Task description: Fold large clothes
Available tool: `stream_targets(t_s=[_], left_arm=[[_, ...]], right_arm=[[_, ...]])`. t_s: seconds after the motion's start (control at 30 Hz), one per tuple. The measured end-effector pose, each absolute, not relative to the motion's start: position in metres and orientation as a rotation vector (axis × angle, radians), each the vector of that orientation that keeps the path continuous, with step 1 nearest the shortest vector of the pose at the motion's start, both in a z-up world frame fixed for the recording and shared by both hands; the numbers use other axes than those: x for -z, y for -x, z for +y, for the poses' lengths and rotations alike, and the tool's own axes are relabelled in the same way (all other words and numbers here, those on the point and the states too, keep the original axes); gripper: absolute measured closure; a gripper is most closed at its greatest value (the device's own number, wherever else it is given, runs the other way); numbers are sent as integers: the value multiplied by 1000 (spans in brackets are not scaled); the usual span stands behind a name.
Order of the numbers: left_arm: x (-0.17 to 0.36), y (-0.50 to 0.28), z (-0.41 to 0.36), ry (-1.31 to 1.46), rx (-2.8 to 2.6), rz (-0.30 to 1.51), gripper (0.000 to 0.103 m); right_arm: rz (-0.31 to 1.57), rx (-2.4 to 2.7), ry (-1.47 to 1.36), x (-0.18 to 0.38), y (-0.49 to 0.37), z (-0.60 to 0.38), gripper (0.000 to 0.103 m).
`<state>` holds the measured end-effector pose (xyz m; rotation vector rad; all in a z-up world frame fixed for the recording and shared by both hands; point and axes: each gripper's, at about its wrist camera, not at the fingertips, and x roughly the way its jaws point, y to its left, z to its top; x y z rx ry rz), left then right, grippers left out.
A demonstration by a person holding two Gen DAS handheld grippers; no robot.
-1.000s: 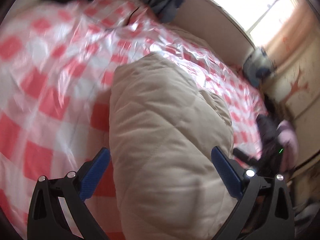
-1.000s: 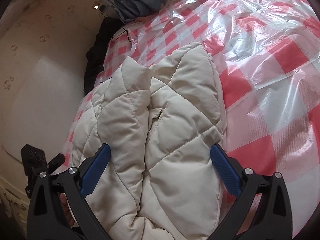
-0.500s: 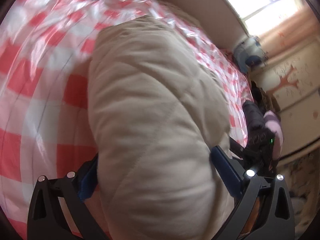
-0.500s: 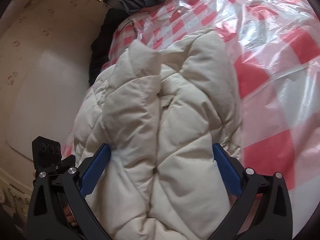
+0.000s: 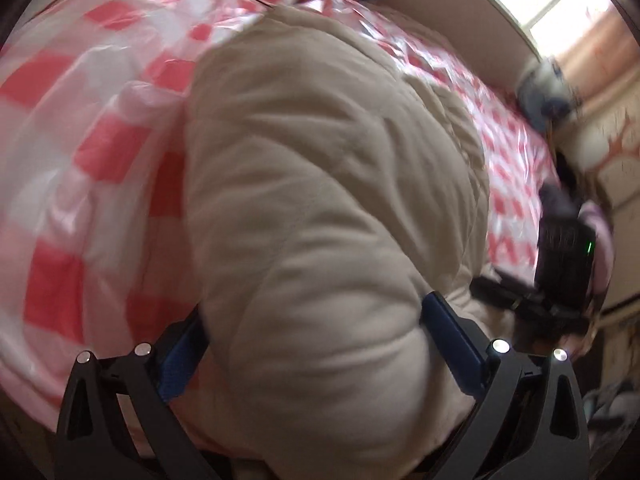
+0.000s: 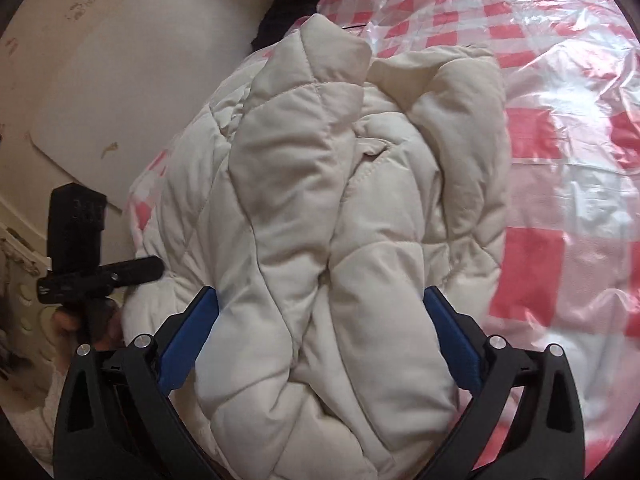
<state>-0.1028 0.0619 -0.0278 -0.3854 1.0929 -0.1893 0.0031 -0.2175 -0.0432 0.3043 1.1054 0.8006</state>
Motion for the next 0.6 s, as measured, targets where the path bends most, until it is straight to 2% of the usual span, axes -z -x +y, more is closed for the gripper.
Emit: stream_targets(t_s=[0.1,0.2,0.27,0.37,0.43,0.5,0.6], left_arm=[[-7,115,68,359,103,928,6],[-12,91,62,276,20,879,6],[20,56,38,207,92,1014,6],[31,43,10,86,53,1020,6],[29,38,-6,13,62,1013,6],[31,38,-15,-67,54,999,6],[35,37,-11,-67,53,990,6]], right_arm=[[1148,-767,-372,51,1,-233,7],[1132,-754,-380,45,2,-244,7],[1014,-694,-381,28,4,-255,7],[795,-595,-400,-7,1,-269,7],[728,-531,-391,-23,-18,-266,7],[732,-506,-366,-20,-45,-256,7],[968,-393,-292,45,-109,-227,7]])
